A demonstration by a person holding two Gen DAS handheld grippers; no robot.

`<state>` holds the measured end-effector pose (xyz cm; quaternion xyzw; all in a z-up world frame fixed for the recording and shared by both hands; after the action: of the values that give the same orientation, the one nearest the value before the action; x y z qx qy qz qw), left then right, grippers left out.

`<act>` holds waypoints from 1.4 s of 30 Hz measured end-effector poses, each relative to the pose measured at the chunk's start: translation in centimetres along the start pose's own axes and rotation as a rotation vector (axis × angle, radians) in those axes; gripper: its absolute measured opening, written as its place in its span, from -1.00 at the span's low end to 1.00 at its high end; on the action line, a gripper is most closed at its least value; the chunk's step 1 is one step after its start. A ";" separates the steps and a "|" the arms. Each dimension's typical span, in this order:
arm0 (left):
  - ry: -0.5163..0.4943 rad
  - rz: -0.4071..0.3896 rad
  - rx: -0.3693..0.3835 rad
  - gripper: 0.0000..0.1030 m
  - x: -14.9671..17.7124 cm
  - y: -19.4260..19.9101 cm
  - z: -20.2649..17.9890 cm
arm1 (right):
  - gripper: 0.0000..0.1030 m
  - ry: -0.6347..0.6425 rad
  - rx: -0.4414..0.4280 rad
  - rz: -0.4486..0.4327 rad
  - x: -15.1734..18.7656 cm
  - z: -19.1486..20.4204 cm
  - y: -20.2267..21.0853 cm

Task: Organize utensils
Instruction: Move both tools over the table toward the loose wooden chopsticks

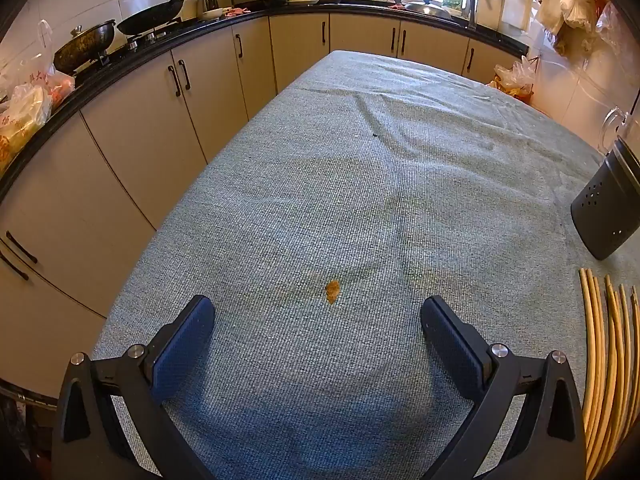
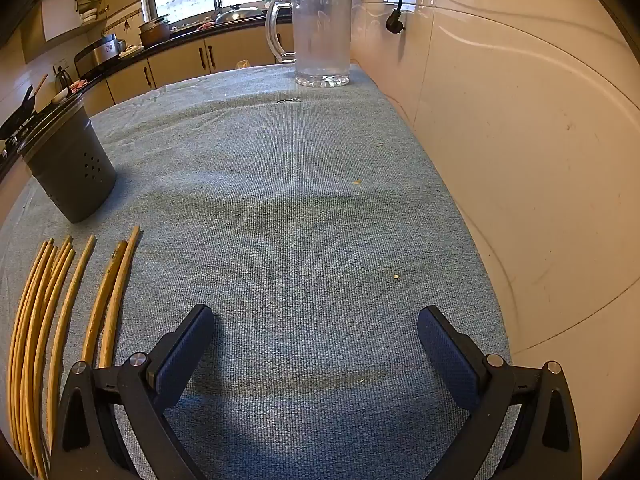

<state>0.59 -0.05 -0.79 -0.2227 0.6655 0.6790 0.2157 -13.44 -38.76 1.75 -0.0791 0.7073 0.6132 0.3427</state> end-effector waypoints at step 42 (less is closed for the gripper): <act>-0.081 -0.548 0.094 1.00 8.4 24.5 -7.3 | 1.00 0.063 0.163 -0.746 7.8 1.8 24.8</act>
<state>-20.58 -7.85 13.92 -0.3567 0.6022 0.5719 0.4278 -31.80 -28.89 17.37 -0.3222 0.6866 0.3853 0.5257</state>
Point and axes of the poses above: each gripper's, at about its wrist camera, not at the fingertips, and y roughly against the way its jaws point, z to its left, x to its underside, the point moved 1 cm from there along -y, roughly the way its jaws point, and after that the axes turned 2 degrees about y, right-handed, at the moved point
